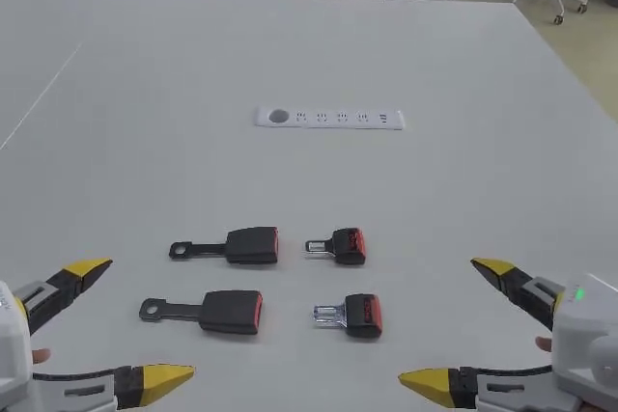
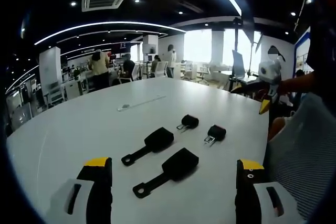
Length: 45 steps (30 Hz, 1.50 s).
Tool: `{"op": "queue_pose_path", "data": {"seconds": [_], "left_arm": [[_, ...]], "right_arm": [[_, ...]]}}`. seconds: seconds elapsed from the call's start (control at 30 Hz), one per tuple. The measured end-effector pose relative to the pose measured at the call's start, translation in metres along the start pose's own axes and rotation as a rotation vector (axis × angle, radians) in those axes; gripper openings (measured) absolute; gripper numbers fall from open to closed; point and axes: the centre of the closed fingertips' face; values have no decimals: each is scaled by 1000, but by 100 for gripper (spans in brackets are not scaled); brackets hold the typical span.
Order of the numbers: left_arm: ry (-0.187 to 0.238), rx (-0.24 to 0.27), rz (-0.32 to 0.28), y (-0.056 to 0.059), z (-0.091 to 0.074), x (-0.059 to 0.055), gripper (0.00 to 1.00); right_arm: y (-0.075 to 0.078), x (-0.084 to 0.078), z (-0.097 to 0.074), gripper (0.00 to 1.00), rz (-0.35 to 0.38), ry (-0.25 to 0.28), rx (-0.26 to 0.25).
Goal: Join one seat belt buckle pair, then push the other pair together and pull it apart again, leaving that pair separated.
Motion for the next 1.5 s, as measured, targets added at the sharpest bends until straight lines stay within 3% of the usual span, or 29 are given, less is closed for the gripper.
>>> {"op": "queue_pose_path", "data": {"seconds": [0.27, 0.47, 0.7, 0.8, 1.0, 1.43, 1.5], "left_arm": [[-5, 3, 8, -2, -1, -1, 100], [6, 12, -1, -4, 0, 5, 100], [-15, -4, 22, -4, 3, 11, 100], [-27, -20, 28, -3, 5, 13, 100], [-62, -73, 53, -3, 7, 7, 99], [-176, -209, 132, 12, 31, 0, 92], [-198, -229, 143, 11, 30, -5, 90]], "right_arm": [[1, -1, 0, 100, -3, -3, 0], [2, -2, -1, 100, -11, -13, 5], [5, 1, -1, 100, -26, -23, 22], [7, 1, -1, 100, -31, -29, 34], [7, 3, 1, 100, -40, -36, 58], [1, -1, 7, 97, -93, -96, 141], [1, -2, 8, 95, -102, -103, 153]]}}
Point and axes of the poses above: the centre of the closed fingertips' face, and the gripper's own axes: z roughly forward along the fingers, y roughly to its right, x roughly out of its top, and after that the axes turned 13 degrees about y, right-handed
